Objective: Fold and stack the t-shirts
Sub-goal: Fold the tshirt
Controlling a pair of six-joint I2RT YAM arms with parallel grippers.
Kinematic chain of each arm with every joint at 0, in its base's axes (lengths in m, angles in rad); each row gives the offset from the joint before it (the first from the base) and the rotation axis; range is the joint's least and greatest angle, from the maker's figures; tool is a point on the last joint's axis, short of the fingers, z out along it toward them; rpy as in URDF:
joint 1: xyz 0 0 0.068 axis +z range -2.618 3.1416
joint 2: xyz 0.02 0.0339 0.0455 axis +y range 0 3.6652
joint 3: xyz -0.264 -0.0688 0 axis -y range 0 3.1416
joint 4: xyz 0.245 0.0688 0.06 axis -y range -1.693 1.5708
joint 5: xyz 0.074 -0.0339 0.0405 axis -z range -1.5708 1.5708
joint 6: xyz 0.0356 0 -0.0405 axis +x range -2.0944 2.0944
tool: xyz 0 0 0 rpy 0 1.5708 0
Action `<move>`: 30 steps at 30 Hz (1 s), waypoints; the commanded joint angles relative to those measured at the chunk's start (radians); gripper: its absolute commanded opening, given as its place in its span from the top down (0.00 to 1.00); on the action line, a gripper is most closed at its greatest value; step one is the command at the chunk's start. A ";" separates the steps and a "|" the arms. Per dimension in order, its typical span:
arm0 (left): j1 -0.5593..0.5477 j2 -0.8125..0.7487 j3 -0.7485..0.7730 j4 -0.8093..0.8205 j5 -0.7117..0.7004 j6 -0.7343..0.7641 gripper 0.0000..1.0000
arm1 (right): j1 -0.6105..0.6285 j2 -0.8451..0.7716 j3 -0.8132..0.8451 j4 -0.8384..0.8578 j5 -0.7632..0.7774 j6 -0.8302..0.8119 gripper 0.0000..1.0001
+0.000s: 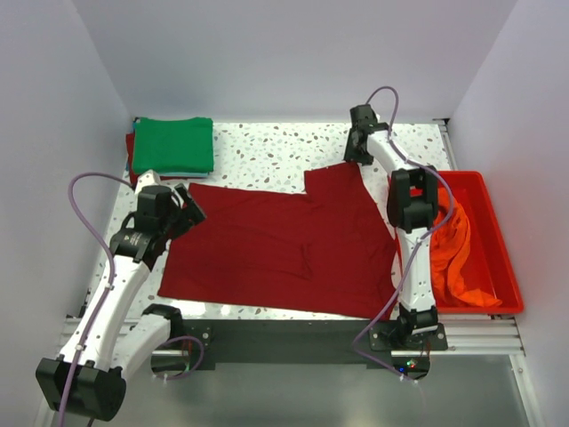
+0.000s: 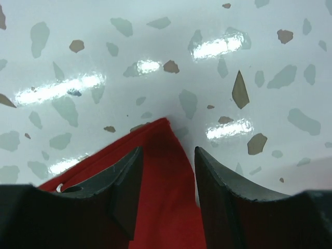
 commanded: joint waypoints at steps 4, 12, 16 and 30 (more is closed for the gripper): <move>-0.004 0.013 0.001 -0.007 -0.021 -0.016 0.00 | -0.007 0.062 0.111 0.011 -0.010 -0.022 0.52; -0.004 0.027 -0.008 0.005 -0.021 -0.004 0.00 | -0.018 0.098 0.108 0.025 -0.040 -0.009 0.52; -0.004 0.057 -0.013 0.017 -0.052 0.054 0.00 | -0.020 0.095 0.088 0.020 -0.066 0.002 0.66; 0.150 0.489 0.145 0.294 -0.027 0.318 0.22 | -0.026 0.019 -0.009 0.018 -0.088 -0.016 0.96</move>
